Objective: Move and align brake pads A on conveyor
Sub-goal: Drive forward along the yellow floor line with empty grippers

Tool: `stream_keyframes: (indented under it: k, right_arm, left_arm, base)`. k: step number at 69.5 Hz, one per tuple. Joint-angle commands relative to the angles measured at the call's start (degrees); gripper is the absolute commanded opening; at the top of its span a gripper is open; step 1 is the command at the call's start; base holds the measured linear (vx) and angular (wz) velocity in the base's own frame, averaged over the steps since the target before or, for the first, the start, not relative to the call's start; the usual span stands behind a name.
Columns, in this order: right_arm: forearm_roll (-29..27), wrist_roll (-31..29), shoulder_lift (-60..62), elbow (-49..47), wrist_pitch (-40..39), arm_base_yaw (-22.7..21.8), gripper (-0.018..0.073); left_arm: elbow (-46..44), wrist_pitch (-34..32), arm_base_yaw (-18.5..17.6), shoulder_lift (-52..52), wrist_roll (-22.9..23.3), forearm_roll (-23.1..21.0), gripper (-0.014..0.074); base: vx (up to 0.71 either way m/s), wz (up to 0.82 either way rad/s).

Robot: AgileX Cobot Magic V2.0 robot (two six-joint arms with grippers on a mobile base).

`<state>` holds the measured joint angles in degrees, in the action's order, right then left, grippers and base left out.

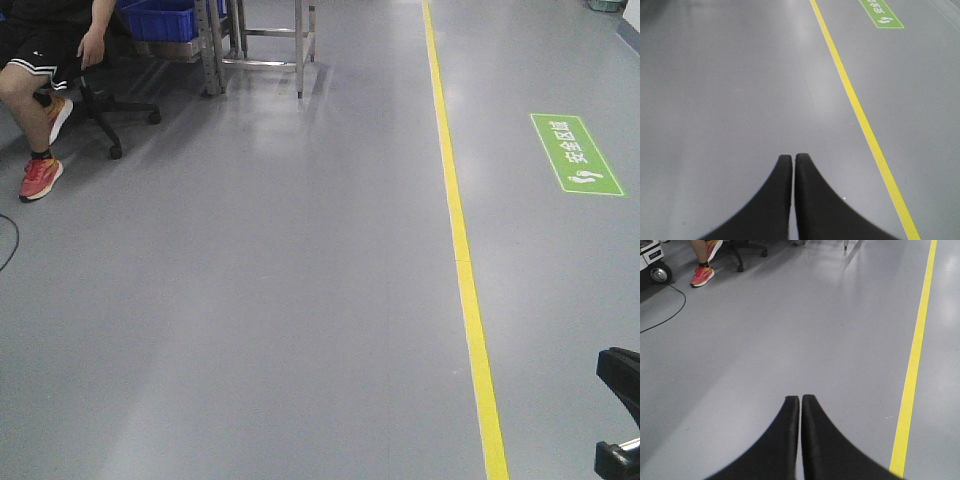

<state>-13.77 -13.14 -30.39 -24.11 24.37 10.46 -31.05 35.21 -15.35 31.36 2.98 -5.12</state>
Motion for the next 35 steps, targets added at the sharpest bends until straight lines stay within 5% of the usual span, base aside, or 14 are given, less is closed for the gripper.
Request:
stream_keyframes:
  k: [1,35]
  right_arm:
    - [-0.1,-0.4,-0.2,-1.7,-3.7,-0.3,-0.0006]
    - [-0.1,-0.4,-0.2,-1.7,-3.7,-0.3,-0.0006]
  left_arm:
    - [-1.4,-3.8,-0.3,0.3,0.2,-0.4,-0.0006]
    - [-1.4,-3.8,-0.3,0.3,0.2,-0.4,-0.0006]
  base:
    - [0.16,-0.05]
    - [0.27,-0.13]
